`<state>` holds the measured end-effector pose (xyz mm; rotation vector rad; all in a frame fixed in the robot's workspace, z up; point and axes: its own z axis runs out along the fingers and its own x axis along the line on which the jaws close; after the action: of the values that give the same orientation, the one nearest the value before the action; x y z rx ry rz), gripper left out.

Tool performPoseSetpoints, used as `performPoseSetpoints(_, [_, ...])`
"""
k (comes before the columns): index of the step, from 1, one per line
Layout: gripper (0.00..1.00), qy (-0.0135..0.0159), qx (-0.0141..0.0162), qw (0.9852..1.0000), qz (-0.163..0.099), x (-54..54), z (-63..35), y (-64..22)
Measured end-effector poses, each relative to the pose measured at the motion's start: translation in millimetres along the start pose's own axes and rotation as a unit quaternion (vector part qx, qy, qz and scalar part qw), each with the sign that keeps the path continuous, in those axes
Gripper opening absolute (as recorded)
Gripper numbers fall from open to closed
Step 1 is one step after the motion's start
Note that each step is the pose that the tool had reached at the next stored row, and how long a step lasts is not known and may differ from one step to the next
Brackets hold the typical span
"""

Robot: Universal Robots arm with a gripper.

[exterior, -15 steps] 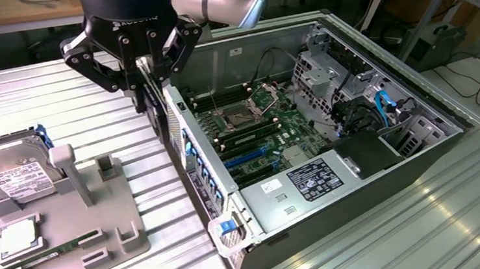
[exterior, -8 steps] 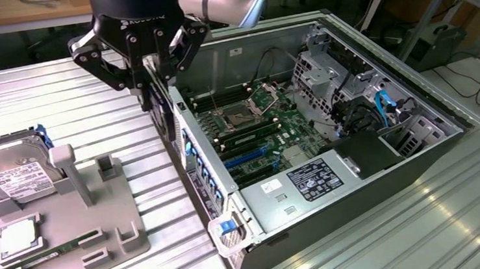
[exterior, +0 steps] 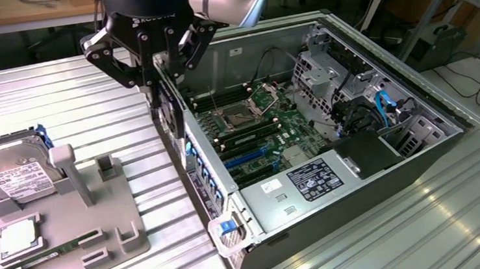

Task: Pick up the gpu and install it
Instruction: 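Pick up the gpu and move the gpu toward the slot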

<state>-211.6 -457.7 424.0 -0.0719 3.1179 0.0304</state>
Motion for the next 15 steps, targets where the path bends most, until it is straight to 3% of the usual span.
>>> performPoseSetpoints(15, [0.28,0.0001,0.0000,1.0000,0.000,-16.4,0.4,-0.8])
